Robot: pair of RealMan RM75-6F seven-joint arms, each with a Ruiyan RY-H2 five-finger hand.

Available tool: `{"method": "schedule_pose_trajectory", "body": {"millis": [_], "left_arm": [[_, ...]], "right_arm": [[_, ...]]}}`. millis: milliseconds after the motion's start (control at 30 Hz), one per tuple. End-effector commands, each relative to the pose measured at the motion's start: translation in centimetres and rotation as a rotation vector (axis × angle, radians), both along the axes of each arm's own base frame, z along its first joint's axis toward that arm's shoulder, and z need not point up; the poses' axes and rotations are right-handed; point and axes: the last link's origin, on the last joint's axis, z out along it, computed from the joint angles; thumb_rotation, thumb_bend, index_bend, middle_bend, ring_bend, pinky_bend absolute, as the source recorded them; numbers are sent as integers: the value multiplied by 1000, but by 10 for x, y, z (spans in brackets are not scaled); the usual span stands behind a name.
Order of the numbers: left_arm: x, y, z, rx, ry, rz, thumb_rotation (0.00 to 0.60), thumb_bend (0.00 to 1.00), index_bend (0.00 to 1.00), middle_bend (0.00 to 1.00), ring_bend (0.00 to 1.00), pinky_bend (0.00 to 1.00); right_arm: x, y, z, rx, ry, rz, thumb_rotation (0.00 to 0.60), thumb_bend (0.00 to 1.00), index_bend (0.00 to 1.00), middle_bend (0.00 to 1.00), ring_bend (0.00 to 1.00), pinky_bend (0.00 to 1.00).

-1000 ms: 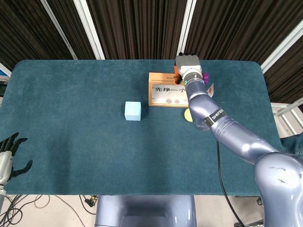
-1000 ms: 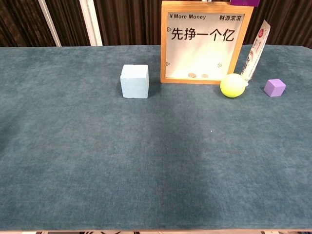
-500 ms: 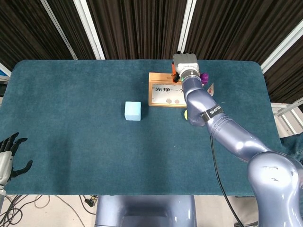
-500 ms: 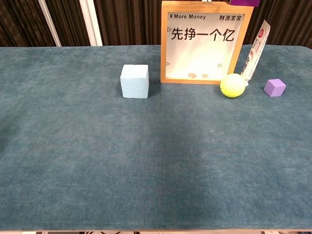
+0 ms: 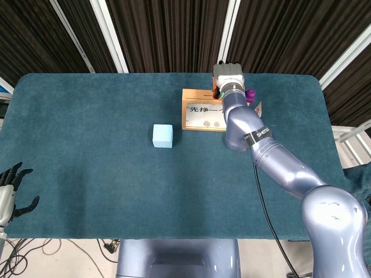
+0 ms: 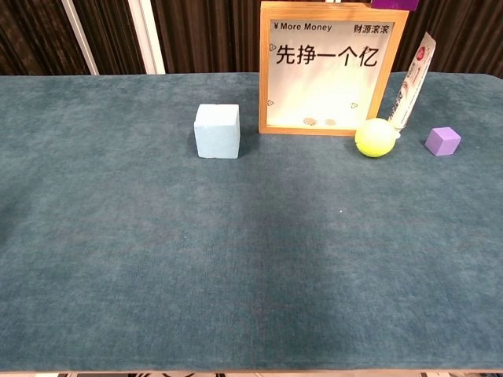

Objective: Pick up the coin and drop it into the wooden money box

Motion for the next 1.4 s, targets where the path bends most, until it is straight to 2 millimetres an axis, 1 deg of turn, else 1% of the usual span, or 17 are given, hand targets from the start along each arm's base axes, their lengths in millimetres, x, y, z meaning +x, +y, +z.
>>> {"method": "schedule_pose_trajectory", "body": {"millis": [33,900,1400], "left_arm": [[0,0,0,-1,3,0,600,316,194,3,0,20],[1,0,0,-1,0,1,600,316,194,2,0,19],[1,0,0,-2,1,3,600,316,201,3,0,20]], "right_arm": [[-2,0,0,6,2,-19,600,543,768,58,2,0],[-6,-1,-1,34,4,-60,600,543,767,42,0,0],[-7,-1,-1,45,7,-75,600,543,710,31,0,0]]}}
